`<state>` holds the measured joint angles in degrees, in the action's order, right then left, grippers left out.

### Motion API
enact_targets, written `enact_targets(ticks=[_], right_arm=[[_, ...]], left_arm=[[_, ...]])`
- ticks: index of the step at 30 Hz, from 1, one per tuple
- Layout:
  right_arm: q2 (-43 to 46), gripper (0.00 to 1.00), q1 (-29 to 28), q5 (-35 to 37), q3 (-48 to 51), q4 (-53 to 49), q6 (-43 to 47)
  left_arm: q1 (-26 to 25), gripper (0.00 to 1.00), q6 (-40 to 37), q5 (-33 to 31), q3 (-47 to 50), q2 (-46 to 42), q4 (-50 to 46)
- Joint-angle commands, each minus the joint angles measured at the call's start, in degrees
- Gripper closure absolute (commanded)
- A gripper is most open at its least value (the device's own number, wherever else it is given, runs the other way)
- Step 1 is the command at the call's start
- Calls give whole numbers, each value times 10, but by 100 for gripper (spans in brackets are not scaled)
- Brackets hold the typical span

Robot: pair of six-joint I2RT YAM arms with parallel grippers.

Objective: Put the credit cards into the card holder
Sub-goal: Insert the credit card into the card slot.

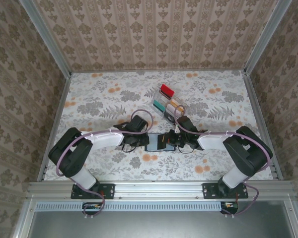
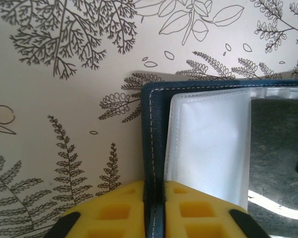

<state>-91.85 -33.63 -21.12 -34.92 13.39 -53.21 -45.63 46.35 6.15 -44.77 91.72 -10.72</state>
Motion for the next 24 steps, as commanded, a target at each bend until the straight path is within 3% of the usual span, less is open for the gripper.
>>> enact_targets(ticks=[1,7,15,24], right_arm=[[-28,99,0,6,-6,-73,-12],[-24,99,-6,12,-34,-132,-15],[32,99,7,39,-14,-174,-19],[-43,99,-12,2,-19,-65,-41]], left_arm=[[5,92,-9,-2,7,11,-19],[5,99,-8,-4,-3,23,-28],[8,100,-6,-10,-6,25,-36],[7,100,-7,-2,-4,27,-29]])
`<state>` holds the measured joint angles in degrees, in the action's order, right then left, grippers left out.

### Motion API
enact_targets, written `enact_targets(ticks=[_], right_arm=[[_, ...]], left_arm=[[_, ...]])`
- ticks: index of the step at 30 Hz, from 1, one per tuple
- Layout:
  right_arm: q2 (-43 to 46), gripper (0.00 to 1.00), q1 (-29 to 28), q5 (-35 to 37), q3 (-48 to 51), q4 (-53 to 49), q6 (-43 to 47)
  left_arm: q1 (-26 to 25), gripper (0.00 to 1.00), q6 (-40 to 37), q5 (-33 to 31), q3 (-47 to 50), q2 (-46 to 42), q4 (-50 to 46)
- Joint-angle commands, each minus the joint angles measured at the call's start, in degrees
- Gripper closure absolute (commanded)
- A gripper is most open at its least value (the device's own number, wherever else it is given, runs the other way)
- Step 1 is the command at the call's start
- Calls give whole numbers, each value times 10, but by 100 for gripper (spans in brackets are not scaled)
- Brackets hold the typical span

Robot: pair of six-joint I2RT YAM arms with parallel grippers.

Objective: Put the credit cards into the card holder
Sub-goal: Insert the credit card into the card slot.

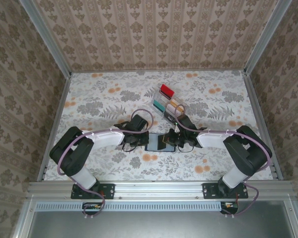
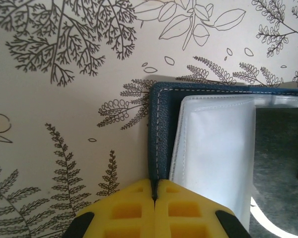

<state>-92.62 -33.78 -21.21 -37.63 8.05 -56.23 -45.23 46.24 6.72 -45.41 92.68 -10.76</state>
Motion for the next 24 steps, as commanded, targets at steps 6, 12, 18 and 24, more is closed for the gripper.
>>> enact_targets(ticks=[6,12,18,24], right_arm=[[-53,98,-18,-13,-7,-10,-10],[6,99,-16,6,-5,-91,0],[17,99,0,12,22,-75,6],[-48,98,-18,-25,21,44,-22]], left_arm=[[4,100,-4,-12,2,15,-35],[5,100,2,-18,3,12,-41],[6,100,4,-17,5,13,-39],[6,100,1,-11,2,16,-36]])
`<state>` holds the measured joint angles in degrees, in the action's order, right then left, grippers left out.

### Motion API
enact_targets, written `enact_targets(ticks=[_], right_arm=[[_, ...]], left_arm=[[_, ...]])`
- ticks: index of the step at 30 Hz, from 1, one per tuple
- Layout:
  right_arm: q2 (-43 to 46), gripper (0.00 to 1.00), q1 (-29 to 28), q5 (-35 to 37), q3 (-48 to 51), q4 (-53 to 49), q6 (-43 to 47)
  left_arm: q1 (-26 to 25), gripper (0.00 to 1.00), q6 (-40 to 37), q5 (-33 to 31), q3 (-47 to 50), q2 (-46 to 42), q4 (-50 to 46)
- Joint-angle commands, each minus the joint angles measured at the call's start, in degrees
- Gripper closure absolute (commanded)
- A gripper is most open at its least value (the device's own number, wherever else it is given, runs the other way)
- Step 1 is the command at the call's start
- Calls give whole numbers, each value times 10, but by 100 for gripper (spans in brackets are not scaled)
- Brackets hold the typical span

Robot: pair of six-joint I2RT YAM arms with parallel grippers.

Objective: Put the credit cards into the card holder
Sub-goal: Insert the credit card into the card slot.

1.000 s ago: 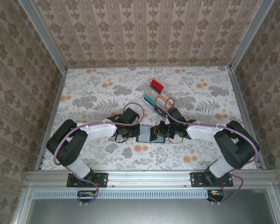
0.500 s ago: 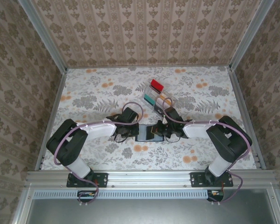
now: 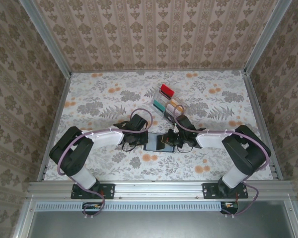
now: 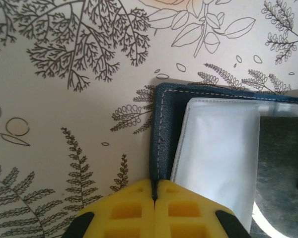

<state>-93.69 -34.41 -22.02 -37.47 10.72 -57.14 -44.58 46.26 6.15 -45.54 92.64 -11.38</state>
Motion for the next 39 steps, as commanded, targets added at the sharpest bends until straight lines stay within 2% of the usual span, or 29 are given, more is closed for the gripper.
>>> enact_targets(ticks=[1,8,12,14,20,24,25,28,32,39], right_arm=[[-42,98,-13,-15,25,41,-21],[-50,95,-15,-10,24,56,-13],[-54,90,-25,-13,13,53,-6],[-53,88,-31,-5,-7,17,8],[4,72,-32,79,-51,-145,62],[7,68,-32,80,-69,-183,80],[5,69,-33,80,-70,-184,81],[-4,83,-33,66,-70,-166,83],[-37,91,-34,35,-84,-133,84],[-77,90,-42,5,-123,-127,101]], left_arm=[[0,100,1,-6,5,17,-31],[1,100,7,-12,10,9,-33],[2,100,8,-12,10,9,-33],[2,100,10,-14,11,8,-32],[5,100,15,-17,15,4,-31],[6,100,13,-10,15,5,-24],[6,100,13,-9,16,6,-23],[6,100,12,-5,17,7,-17],[6,100,11,3,19,9,-7],[6,100,12,6,20,11,-2]])
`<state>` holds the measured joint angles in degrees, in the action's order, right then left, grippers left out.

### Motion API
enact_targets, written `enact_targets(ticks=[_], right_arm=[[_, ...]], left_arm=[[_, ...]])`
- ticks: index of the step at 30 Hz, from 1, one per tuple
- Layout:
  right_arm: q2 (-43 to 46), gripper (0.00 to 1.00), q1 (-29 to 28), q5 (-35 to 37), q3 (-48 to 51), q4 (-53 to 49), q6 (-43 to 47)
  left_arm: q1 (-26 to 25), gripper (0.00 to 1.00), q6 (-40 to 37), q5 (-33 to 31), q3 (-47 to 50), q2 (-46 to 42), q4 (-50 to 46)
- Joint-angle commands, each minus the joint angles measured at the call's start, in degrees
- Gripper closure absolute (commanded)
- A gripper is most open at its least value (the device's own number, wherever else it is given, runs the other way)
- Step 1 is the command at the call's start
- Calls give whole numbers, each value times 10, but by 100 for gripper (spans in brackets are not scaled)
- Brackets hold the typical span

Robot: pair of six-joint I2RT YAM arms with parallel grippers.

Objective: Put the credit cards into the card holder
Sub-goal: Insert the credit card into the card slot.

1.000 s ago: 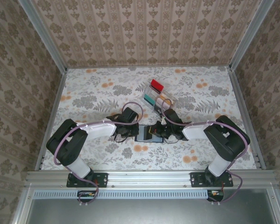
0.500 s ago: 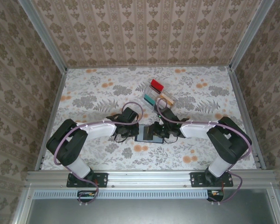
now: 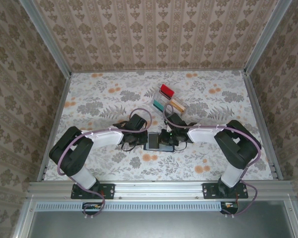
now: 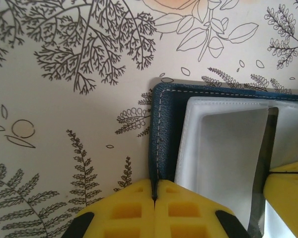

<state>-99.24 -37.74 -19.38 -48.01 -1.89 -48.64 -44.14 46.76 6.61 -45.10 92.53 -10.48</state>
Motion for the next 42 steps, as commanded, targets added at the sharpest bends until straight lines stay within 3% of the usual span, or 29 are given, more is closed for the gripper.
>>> enact_targets(ticks=[1,8,15,20,27,33,39,42], right_arm=[[-25,89,-10,-26,-22,0,16],[-19,86,-14,-30,-29,12,15],[77,76,-15,89,-22,-132,44],[55,84,-3,124,-12,-201,76],[27,85,-3,189,-18,-266,87],[55,80,-1,235,-67,-349,114],[138,68,5,218,-139,-360,164],[148,68,41,242,-191,-377,234]], left_arm=[[2,100,6,1,15,12,-12],[2,100,10,-5,17,6,-14],[10,100,21,-15,21,13,-14],[10,100,31,1,26,19,10],[16,100,28,-10,36,7,7],[17,100,20,-20,36,0,4],[17,100,5,-4,21,-18,4],[18,90,0,-17,12,-47,-17]])
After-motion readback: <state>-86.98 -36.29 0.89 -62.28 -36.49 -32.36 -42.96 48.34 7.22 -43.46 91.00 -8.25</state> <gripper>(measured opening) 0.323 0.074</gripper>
